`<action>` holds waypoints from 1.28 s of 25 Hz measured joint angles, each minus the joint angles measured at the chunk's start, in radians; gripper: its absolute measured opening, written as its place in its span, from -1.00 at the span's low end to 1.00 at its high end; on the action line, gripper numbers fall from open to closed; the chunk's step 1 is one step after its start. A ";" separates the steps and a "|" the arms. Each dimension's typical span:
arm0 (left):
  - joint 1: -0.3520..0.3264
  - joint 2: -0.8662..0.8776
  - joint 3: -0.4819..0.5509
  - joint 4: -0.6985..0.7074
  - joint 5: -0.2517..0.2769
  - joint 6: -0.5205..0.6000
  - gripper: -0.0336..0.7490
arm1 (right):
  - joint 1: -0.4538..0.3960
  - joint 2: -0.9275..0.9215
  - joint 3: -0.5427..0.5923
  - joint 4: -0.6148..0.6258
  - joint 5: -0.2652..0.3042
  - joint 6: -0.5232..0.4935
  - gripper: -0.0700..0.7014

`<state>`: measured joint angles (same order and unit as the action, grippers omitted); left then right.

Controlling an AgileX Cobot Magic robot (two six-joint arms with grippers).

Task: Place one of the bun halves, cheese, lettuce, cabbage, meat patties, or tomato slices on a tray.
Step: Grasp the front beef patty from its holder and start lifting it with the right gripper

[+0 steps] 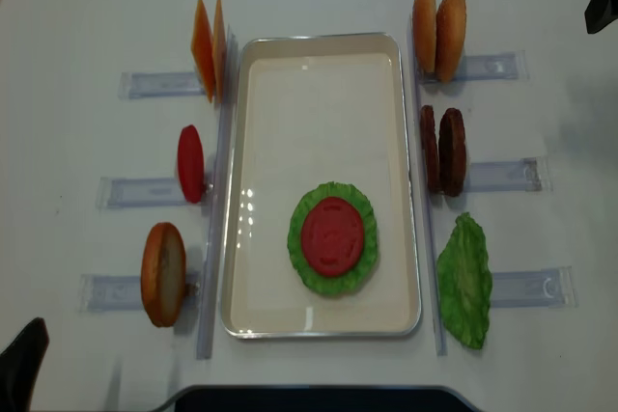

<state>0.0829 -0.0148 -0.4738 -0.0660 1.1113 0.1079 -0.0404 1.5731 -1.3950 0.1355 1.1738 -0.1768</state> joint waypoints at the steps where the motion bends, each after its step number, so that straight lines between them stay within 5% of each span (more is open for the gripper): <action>1: 0.000 0.000 0.000 0.000 0.000 0.000 0.72 | 0.000 0.000 -0.001 0.000 0.006 0.016 0.40; 6: 0.000 0.000 0.000 0.000 0.000 0.000 0.72 | 0.024 0.001 -0.001 0.000 0.042 0.091 0.40; 15: 0.000 0.000 0.000 0.000 0.000 0.000 0.72 | 0.205 0.001 -0.001 0.000 0.045 0.253 0.40; 26: 0.000 0.000 0.000 0.000 0.000 0.000 0.72 | 0.383 0.001 -0.001 0.001 -0.024 0.505 0.40; 32: 0.000 0.000 0.000 0.000 0.000 0.000 0.72 | 0.451 0.018 -0.001 0.000 -0.038 0.551 0.46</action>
<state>0.0829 -0.0148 -0.4738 -0.0660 1.1113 0.1079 0.4110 1.5907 -1.3963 0.1356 1.1357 0.3744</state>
